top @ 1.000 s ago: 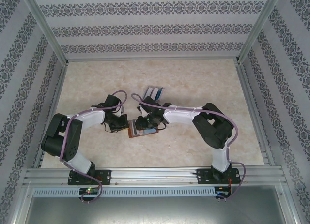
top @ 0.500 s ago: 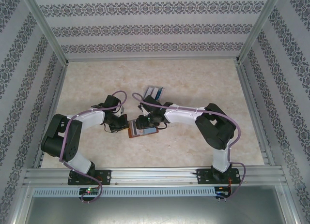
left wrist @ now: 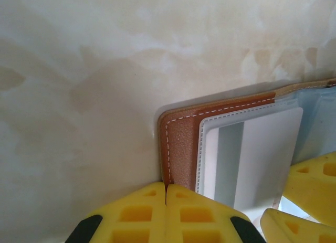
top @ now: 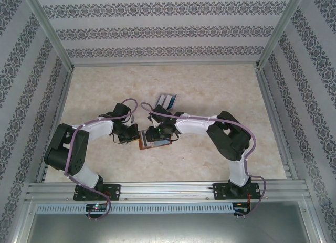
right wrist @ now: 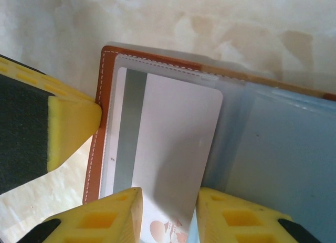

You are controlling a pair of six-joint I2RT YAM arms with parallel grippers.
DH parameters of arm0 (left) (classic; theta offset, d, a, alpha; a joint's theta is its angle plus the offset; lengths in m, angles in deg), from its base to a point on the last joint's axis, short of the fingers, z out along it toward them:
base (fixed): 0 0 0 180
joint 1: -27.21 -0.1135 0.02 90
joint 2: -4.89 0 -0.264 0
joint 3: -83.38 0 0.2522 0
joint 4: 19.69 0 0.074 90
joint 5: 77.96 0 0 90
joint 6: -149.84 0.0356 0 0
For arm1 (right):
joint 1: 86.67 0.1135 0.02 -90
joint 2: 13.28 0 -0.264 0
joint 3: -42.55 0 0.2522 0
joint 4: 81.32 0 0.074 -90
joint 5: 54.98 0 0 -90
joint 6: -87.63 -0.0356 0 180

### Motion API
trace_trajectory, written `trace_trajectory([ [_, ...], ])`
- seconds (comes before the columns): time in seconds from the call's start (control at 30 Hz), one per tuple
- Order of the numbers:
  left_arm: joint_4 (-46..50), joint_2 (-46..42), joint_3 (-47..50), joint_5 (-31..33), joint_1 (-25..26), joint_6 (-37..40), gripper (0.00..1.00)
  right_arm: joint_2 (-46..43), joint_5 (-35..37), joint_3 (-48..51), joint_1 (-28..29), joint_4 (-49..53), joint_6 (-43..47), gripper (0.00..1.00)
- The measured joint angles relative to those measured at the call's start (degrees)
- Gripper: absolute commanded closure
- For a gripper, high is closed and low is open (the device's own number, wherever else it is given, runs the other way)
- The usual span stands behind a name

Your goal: Put the credit cards into the card holder

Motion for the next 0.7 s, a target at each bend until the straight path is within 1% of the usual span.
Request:
trace_trajectory([
  [0.3,0.0,0.0,0.0,0.0,0.0,-0.2,1.00,1.0,0.3,-1.7,0.7,2.0,1.2,0.68],
  [0.37,0.0,0.0,0.0,0.0,0.0,-0.2,1.00,1.0,0.5,-1.7,0.7,2.1,1.6,0.66],
  [0.43,0.0,0.0,0.0,0.0,0.0,-0.2,1.00,0.3,1.3,-1.4,1.0,2.1,1.7,0.62],
  [0.53,0.0,0.0,0.0,0.0,0.0,-0.2,1.00,-3.1,3.3,-0.3,1.5,3.7,1.7,0.57],
  [0.7,-0.4,0.0,0.1,-0.2,0.0,-0.4,1.00,-10.0,5.4,2.0,1.0,4.1,1.5,0.57],
])
